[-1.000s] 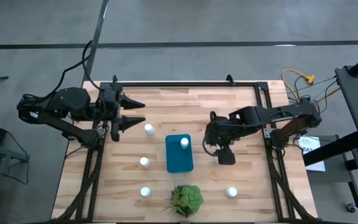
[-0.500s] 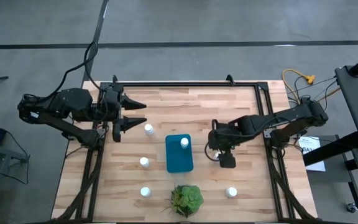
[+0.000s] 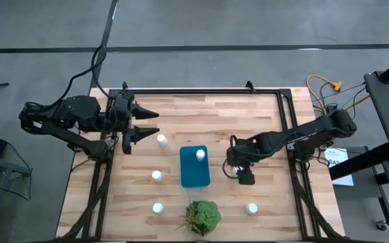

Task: Pick and place pill bottles into a basket
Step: Put the medicine bottle into the container

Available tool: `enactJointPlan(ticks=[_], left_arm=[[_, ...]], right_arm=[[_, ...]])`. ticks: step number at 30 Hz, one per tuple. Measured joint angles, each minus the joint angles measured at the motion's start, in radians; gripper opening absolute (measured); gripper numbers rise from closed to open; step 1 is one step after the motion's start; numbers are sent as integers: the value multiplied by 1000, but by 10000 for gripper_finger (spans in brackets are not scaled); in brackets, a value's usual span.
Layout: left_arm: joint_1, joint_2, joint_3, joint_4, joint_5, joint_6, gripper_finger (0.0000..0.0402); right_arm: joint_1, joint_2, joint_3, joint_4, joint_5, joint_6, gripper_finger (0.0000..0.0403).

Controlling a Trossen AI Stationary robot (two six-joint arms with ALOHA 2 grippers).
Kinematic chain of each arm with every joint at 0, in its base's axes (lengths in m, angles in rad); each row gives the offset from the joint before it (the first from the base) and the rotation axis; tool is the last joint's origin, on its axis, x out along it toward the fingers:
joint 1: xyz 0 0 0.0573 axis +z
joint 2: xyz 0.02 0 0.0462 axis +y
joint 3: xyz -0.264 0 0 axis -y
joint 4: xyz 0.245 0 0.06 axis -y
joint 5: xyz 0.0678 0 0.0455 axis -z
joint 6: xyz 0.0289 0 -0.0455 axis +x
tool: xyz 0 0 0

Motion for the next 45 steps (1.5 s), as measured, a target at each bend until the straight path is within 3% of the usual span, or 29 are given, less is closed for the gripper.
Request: enactJointPlan(ticks=[14,36,45], left_arm=[[0,1,0,0,0,2,231],[0,2,0,0,-8,2,231],[0,2,0,0,-9,2,231]], right_arm=[[0,0,-130,149,1,7,250],[0,0,-201,230,8,38,245],[0,0,-207,243,7,42,204]])
